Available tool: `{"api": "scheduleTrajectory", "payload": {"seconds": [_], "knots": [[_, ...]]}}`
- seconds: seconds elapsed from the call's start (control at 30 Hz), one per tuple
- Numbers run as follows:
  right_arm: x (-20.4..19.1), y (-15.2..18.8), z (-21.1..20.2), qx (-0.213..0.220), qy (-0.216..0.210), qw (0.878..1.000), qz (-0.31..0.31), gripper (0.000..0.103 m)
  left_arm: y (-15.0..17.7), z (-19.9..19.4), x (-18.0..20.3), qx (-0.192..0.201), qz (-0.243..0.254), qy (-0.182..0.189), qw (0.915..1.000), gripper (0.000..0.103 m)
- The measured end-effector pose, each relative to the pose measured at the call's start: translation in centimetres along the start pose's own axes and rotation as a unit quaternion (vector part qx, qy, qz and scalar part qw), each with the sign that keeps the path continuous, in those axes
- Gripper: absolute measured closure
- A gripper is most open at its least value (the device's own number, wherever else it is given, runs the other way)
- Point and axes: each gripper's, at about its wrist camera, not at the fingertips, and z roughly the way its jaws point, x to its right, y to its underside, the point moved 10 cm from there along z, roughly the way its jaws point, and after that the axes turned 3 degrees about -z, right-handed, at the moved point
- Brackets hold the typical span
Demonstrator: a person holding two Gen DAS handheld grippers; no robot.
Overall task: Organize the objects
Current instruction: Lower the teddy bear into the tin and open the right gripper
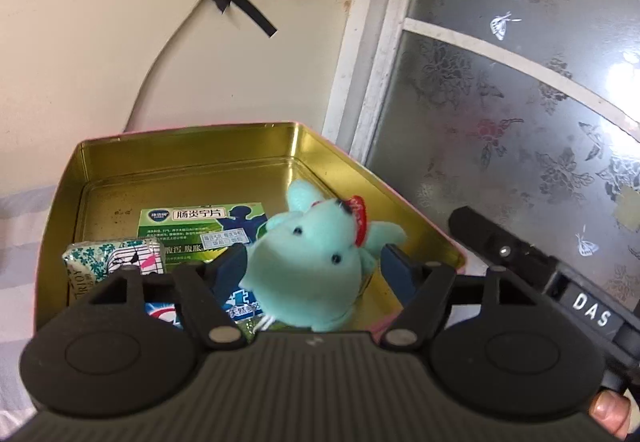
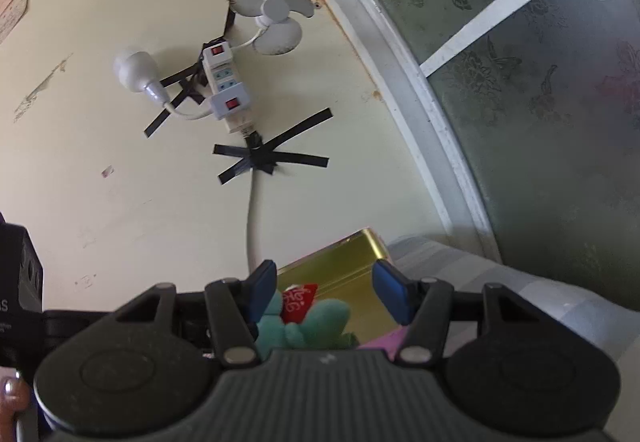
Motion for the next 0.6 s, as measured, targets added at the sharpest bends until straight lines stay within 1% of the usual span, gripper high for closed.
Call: {"api": "scheduleTrajectory", "payload": {"seconds": [0.03, 0.1, 0.2, 0.27, 0.33, 0.43, 0.47, 0.5, 0.57, 0.6], "knots": [[-0.7, 0.3, -0.3, -0.007, -0.008, 1.0, -0.007, 0.048, 0.0, -0.9, 0.0, 0.007, 0.008, -0.003, 0.9999, 0.027], [-2.0, 0.7, -0.4, -0.026, -0.011, 0.999, -0.034, 0.049, -0.2, -2.4, -0.7, 0.018, 0.012, -0.022, 0.9995, 0.025], [-3.5, 1.2, -0.1, -0.06, -0.008, 0.995, -0.076, 0.056, -0.4, -5.2, -2.9, 0.032, -0.019, -0.024, 0.999, 0.025], [-4.3, 1.4, 0.6, -0.084, -0.011, 0.992, -0.093, 0.059, -0.1, -7.1, -4.6, 0.038, -0.036, -0.032, 0.9982, 0.025], [-5.0, 2.0, 1.5, -0.115, -0.014, 0.987, -0.108, 0.064, 0.8, -9.0, -6.6, 0.039, -0.054, -0.043, 0.9969, 0.025], [-5.6, 3.1, 3.6, -0.163, 0.006, 0.976, -0.143, 0.067, 2.7, -11.5, -9.5, 0.033, -0.076, -0.061, 0.9946, 0.025], [-5.6, 3.3, 4.4, -0.177, 0.015, 0.972, -0.151, 0.067, 3.4, -12.3, -10.5, 0.031, -0.082, -0.071, 0.9937, 0.022], [-5.6, 3.3, 5.5, -0.19, 0.021, 0.969, -0.158, 0.067, 4.1, -13.1, -11.5, 0.031, -0.088, -0.081, 0.9923, 0.021], [-5.7, 3.1, 7.9, -0.206, 0.035, 0.962, -0.178, 0.066, 5.2, -14.2, -13.3, 0.03, -0.104, -0.099, 0.9893, 0.021], [-5.8, 2.7, 9.2, -0.209, 0.05, 0.957, -0.193, 0.064, 5.7, -14.7, -14.2, 0.028, -0.113, -0.107, 0.9874, 0.021]]}}
